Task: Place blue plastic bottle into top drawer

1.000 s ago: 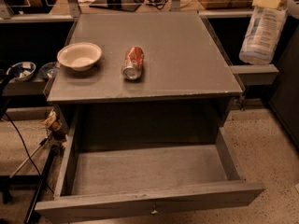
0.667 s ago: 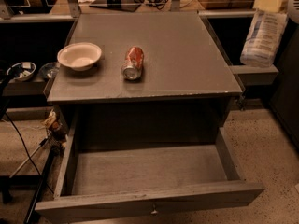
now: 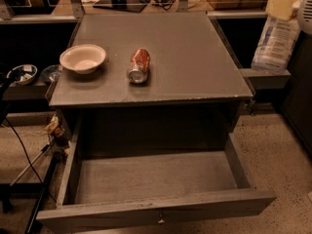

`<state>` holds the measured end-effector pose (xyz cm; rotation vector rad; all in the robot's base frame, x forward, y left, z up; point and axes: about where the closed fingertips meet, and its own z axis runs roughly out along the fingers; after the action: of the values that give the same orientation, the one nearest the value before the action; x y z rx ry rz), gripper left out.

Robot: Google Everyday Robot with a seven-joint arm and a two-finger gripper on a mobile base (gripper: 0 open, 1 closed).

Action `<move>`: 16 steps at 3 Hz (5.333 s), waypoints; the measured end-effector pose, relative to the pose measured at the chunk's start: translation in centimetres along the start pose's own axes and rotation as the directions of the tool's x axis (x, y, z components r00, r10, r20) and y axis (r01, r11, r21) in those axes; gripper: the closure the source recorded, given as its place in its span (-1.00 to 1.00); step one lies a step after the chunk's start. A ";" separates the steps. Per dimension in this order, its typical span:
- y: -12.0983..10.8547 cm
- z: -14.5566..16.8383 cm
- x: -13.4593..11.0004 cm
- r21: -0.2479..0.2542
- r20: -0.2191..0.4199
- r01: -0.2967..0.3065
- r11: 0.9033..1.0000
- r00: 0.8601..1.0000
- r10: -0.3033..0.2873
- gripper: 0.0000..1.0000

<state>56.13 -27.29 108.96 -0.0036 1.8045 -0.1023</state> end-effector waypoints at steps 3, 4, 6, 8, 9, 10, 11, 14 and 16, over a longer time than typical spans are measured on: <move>0.3 -3.4 1.0 0.071 0.022 -0.002 0.997 1.000 0.001 1.00; 0.3 -3.4 1.0 0.071 0.021 -0.002 0.997 1.000 0.001 1.00; 4.7 -7.2 4.2 0.004 -0.072 -0.089 0.996 0.993 0.089 1.00; 5.3 -7.2 4.4 -0.031 -0.103 -0.140 0.990 0.985 0.136 1.00; 6.0 -7.3 5.5 -0.108 -0.184 -0.172 0.979 0.971 0.150 1.00; 6.9 -8.0 6.2 -0.168 -0.238 -0.221 0.961 0.955 0.178 1.00; 8.0 -9.2 7.0 -0.237 -0.298 -0.253 0.938 0.938 0.178 1.00; 11.0 -9.1 8.8 -0.312 -0.346 -0.253 0.916 0.928 0.138 1.00; 13.6 -9.0 11.2 -0.373 -0.398 -0.248 0.894 0.913 0.087 1.00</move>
Offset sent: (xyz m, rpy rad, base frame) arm -0.0365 0.0095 -0.0106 -0.0157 -0.0208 -0.0471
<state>45.44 -13.82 99.21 -0.1388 2.1684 0.4418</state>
